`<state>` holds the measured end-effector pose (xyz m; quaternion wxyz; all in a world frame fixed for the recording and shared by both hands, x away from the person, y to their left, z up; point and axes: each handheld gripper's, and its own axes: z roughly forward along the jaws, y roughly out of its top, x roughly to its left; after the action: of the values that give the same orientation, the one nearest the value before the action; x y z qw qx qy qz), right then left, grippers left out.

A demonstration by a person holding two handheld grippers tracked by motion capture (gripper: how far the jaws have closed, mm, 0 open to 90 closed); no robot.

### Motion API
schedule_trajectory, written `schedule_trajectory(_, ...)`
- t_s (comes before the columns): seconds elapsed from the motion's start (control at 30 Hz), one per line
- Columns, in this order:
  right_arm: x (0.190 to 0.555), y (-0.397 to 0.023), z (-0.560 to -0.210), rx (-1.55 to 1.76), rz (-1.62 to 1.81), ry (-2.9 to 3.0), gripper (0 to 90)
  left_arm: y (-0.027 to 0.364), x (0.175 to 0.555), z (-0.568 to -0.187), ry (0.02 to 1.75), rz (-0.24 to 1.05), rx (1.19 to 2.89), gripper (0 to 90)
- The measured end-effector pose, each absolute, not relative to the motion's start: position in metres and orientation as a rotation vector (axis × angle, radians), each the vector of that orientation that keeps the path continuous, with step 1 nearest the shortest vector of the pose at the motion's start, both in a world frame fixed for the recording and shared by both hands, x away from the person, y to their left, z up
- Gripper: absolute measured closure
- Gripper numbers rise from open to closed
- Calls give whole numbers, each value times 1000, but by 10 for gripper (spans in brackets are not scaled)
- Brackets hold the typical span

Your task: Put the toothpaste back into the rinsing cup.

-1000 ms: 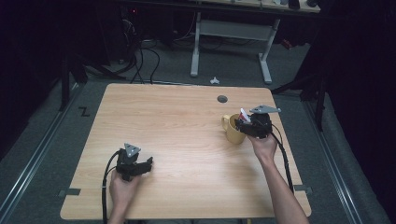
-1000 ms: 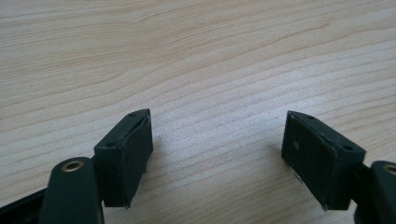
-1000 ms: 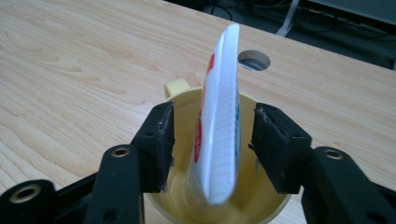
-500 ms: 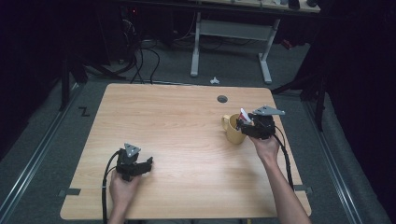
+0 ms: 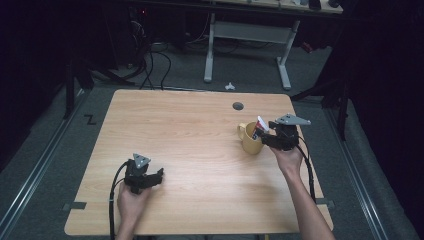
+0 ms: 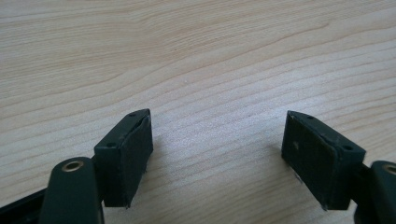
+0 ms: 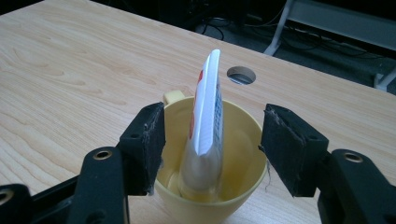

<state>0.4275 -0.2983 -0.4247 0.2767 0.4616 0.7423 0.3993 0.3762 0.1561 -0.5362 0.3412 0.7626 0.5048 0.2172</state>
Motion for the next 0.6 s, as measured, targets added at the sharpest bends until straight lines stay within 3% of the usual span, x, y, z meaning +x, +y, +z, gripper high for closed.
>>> schedule_trajectory(0.6, 416, -306, -421, 1246, 1099, 1970, 405, 156, 376, -536, 1313, 565, 1984, 251)
